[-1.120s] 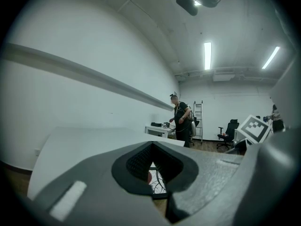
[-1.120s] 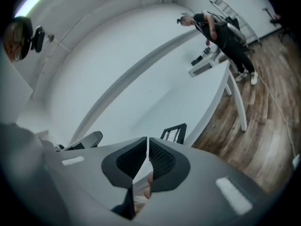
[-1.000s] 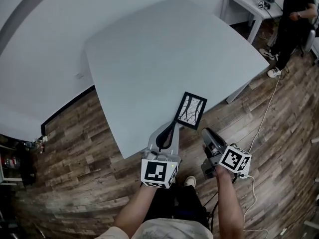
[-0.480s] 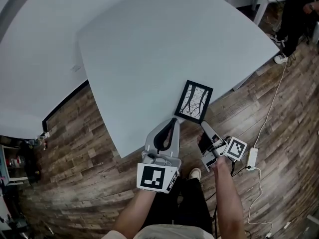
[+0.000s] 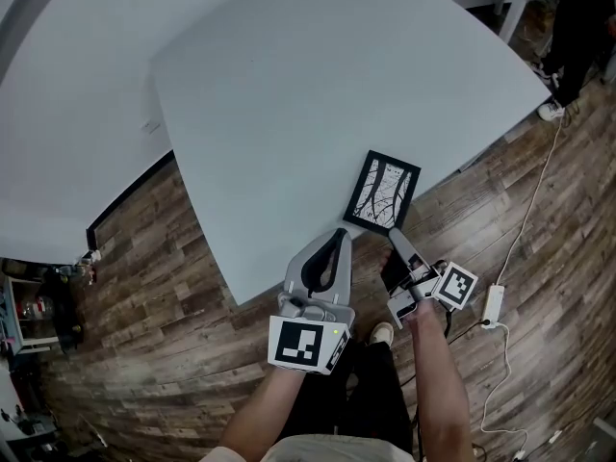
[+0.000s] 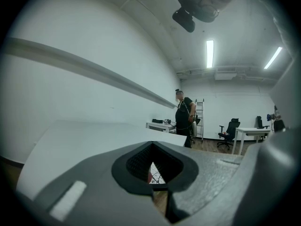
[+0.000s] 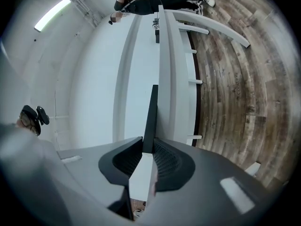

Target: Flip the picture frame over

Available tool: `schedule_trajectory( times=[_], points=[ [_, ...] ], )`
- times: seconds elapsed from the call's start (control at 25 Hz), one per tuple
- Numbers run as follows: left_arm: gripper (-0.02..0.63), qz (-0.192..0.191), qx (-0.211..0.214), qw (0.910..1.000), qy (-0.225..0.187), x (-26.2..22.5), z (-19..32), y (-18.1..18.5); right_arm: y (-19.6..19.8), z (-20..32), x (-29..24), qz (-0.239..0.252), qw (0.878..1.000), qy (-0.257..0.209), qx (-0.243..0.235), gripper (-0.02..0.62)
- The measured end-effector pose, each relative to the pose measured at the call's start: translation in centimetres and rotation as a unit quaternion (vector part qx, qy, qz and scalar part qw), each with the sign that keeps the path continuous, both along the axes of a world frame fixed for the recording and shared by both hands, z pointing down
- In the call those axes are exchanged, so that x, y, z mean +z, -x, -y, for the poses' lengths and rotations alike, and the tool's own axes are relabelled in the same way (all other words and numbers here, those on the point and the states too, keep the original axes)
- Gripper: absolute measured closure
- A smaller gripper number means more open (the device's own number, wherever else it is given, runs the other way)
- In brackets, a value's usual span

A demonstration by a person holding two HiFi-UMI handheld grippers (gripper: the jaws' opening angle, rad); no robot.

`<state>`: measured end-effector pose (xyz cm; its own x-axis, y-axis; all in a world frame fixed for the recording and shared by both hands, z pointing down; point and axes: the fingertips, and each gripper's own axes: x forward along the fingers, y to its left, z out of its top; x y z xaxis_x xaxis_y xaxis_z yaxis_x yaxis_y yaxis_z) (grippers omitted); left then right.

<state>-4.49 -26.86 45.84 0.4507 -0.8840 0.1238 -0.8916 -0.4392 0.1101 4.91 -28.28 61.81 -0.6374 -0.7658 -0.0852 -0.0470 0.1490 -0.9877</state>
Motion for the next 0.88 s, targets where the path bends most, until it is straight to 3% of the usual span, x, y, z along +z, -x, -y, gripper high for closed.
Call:
schedule_trajectory(
  times=[0.52,0.88],
  points=[
    [0.604,0.002,-0.003,1.0000,-0.003,-0.2,0.6,0.3,-0.3,-0.2,-1.1,-0.006,1.000,-0.015,0.003,0.500],
    [0.604,-0.011,-0.008,0.9998,-0.014,-1.5,0.2,0.3,-3.3,0.7,-5.8,-0.091,0.994,-0.064,0.008,0.502]
  ],
)
